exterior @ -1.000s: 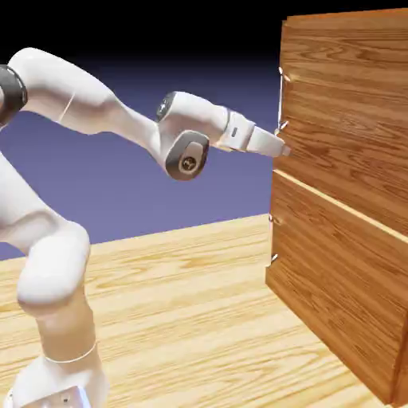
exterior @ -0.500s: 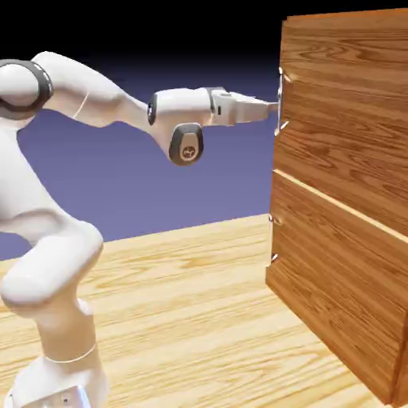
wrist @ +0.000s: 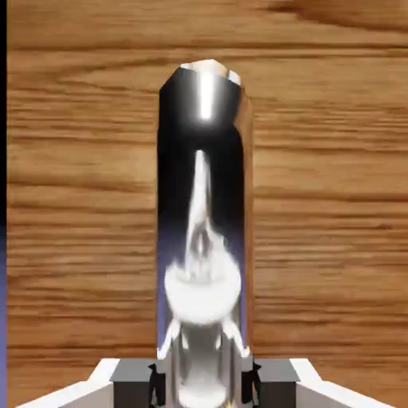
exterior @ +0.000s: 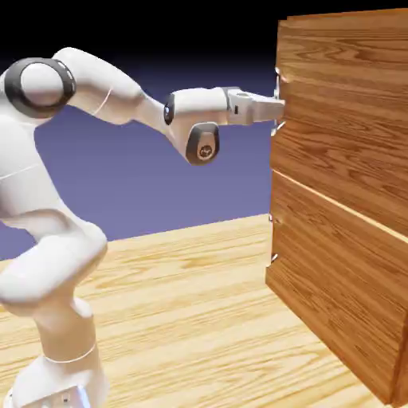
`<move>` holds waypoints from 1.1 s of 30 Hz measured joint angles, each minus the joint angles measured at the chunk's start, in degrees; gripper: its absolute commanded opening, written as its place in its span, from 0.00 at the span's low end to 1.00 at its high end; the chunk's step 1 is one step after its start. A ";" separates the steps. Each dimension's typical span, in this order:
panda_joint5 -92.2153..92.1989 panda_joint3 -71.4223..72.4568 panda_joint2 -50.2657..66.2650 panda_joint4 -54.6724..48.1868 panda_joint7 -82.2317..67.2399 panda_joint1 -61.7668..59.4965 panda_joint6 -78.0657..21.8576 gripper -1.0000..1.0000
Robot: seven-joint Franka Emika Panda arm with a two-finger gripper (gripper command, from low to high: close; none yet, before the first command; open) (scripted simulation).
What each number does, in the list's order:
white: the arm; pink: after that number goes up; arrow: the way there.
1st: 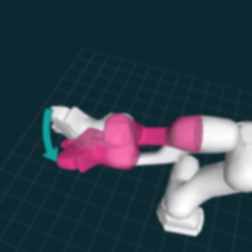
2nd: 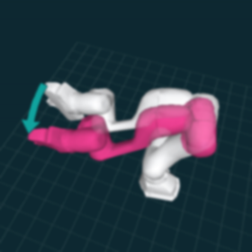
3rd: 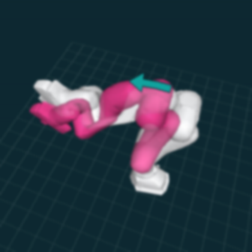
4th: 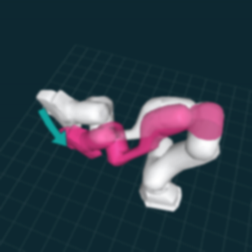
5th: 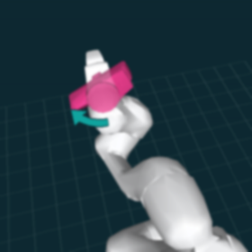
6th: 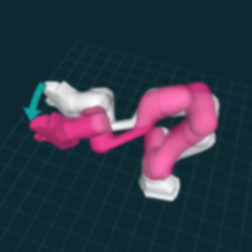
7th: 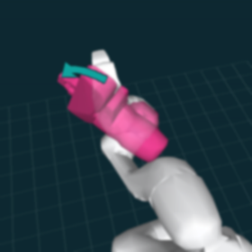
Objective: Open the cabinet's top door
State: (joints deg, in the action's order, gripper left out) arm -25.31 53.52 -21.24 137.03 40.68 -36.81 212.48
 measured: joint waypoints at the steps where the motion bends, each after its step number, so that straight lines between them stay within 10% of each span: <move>1: 1.52 -2.06 -0.33 0.89 1.06 1.85 0.06 0.00; 19: 32.36 -39.42 -10.12 16.31 17.57 32.82 1.03 0.00; 33: 10.47 -57.49 -10.81 17.26 -10.05 61.82 1.53 0.00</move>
State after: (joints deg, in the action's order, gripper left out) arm -14.83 -3.97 -32.05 154.29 30.63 25.01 214.01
